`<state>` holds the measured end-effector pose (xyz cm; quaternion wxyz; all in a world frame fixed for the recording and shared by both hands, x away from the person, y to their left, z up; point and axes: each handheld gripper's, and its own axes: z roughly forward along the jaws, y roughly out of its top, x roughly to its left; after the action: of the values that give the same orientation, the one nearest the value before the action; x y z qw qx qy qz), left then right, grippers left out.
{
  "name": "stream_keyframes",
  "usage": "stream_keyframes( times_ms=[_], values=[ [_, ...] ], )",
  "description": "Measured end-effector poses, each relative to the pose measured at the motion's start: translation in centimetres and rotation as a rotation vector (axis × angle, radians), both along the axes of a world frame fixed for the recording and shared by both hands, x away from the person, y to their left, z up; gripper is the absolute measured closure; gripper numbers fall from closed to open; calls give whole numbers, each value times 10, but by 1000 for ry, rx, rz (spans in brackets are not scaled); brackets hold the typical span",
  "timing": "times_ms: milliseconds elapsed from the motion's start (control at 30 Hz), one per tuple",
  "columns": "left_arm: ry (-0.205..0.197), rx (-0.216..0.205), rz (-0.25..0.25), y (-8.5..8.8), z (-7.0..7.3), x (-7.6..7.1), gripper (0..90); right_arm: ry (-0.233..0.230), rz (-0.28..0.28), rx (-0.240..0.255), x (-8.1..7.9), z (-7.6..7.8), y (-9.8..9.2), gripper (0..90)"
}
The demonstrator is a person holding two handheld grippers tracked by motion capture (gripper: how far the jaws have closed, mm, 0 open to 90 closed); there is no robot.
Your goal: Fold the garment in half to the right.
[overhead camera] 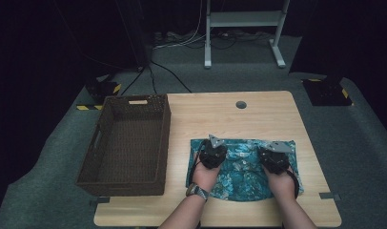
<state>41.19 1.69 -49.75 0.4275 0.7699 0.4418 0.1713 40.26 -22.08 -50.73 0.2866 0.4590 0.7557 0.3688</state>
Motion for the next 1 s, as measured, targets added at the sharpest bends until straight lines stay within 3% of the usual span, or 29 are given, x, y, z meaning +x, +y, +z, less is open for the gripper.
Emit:
stream_keyframes(
  times_ms=[167,233,367,500,767,900,1000],
  values=[
    [-24,-5,-23,2,8,-16,841,-57,16,6,-21,11,-2,834],
    [-34,-14,-42,4,9,-32,840,-91,24,27,-39,15,-5,832],
    [-41,1,-72,6,4,-54,843,-100,44,36,-63,10,-7,832],
    [-16,-5,-78,9,-8,-67,843,-101,51,44,-82,0,-9,832],
    [16,6,-85,13,-21,-78,830,-99,56,37,-95,-15,-8,830],
    [-34,-1,-31,21,-8,-78,781,-106,58,32,-97,-17,-8,829],
    [-35,-11,30,29,-3,-69,716,-106,59,32,-98,-19,-8,827]
  ],
)
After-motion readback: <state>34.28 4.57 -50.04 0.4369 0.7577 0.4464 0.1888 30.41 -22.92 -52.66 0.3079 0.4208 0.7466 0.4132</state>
